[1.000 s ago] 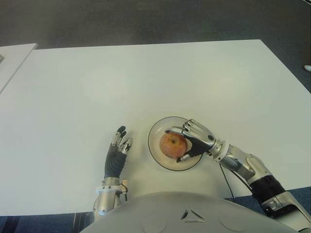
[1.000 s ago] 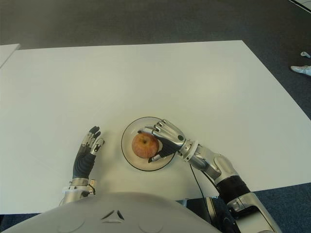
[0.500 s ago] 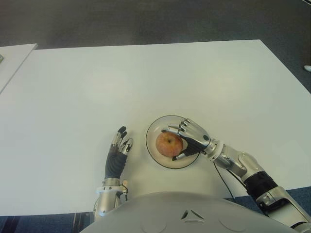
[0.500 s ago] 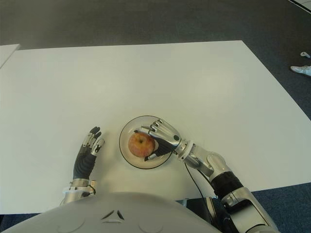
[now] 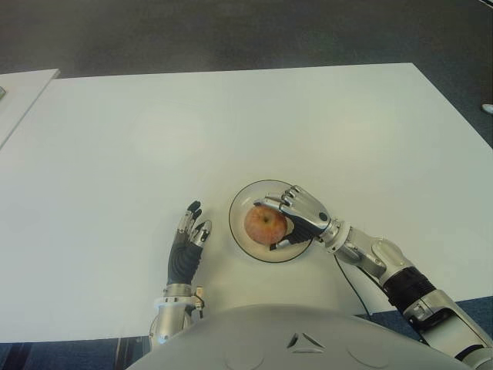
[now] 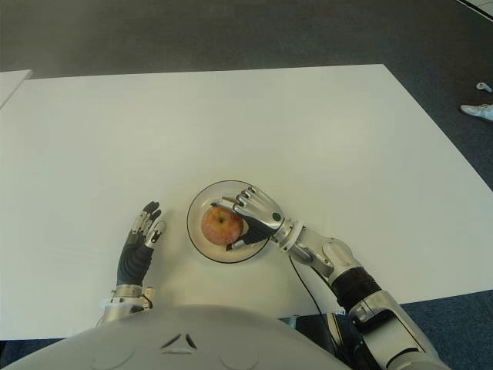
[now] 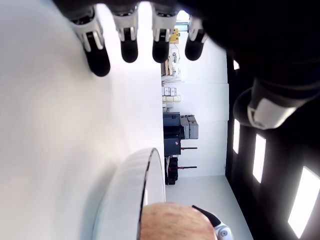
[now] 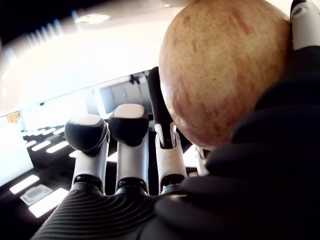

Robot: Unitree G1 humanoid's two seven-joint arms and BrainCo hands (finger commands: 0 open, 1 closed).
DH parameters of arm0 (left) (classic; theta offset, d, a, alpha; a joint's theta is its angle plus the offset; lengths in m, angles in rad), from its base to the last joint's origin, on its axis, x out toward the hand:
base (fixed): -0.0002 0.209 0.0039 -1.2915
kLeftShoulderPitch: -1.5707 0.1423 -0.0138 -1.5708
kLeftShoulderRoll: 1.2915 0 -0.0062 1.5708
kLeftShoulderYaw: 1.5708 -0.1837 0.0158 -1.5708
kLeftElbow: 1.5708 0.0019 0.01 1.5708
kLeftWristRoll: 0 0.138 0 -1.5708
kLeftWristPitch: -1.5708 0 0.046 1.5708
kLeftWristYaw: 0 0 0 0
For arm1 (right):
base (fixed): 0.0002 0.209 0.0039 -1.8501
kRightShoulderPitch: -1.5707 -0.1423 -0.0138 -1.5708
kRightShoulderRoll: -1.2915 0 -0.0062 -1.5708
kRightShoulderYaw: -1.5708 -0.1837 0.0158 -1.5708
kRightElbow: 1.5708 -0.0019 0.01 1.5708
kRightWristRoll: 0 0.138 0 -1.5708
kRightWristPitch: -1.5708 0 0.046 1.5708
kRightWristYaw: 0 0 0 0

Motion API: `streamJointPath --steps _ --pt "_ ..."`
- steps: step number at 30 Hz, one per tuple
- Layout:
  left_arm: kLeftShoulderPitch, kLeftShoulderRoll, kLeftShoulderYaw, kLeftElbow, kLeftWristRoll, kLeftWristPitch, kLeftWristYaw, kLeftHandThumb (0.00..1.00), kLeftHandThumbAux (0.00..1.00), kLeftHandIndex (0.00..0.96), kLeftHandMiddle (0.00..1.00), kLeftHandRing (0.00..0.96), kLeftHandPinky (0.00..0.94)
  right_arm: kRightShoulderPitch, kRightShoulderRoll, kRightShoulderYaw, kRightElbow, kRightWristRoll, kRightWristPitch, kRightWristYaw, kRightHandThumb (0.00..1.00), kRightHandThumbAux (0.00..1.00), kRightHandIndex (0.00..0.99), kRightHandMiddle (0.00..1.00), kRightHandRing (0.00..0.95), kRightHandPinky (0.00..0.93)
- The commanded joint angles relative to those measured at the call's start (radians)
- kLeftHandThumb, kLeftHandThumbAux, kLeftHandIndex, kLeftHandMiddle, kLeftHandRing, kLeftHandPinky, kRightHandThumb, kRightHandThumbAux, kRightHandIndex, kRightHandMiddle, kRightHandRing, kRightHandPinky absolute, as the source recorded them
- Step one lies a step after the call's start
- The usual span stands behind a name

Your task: Put the apples into the plate.

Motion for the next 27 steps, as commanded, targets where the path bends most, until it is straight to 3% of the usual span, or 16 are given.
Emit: streamJointPath --steps 1,9,14,17,19,22,27 --pt "0.003 0.001 0.001 0.023 0.005 0.011 0.011 0.029 0.438 0.007 0.043 0.055 0.085 0.001 -0.024 0.028 0.025 -0.051 0.043 0.021 0.739 0.668 0.831 0.880 0.881 0.875" --pt "-0.001 0.002 0.000 0.026 0.005 0.013 0.011 0.025 0.449 0.006 0.044 0.057 0.085 0.002 -0.032 0.037 0.028 -0.038 0.052 -0.006 0.707 0.673 0.832 0.880 0.882 0.877" --pt "-0.002 0.000 0.001 0.027 0.005 0.010 0.013 0.023 0.450 0.013 0.049 0.063 0.096 -0.001 -0.040 0.041 0.028 -0.028 0.039 -0.013 0.638 0.693 0.811 0.872 0.863 0.842" --pt "-0.006 0.001 0.003 0.037 0.004 0.002 0.014 0.019 0.452 0.016 0.054 0.069 0.099 0.003 -0.049 0.036 0.023 -0.006 0.027 0.002 0.505 0.649 0.709 0.791 0.766 0.723" --pt "-0.008 0.002 0.004 0.044 0.003 -0.005 0.013 0.016 0.451 0.017 0.057 0.069 0.091 0.009 -0.057 0.032 0.013 0.011 0.019 0.015 0.371 0.550 0.547 0.591 0.561 0.526" --pt "-0.010 0.006 0.005 0.050 0.004 -0.014 0.013 0.013 0.449 0.016 0.055 0.065 0.080 0.022 -0.073 0.024 -0.014 0.025 0.016 0.035 0.282 0.480 0.401 0.416 0.378 0.350" --pt "-0.015 0.007 0.006 0.059 0.010 -0.023 0.016 0.009 0.448 0.015 0.052 0.061 0.080 0.041 -0.106 0.003 -0.071 0.040 0.020 0.075 0.204 0.418 0.252 0.247 0.201 0.179"
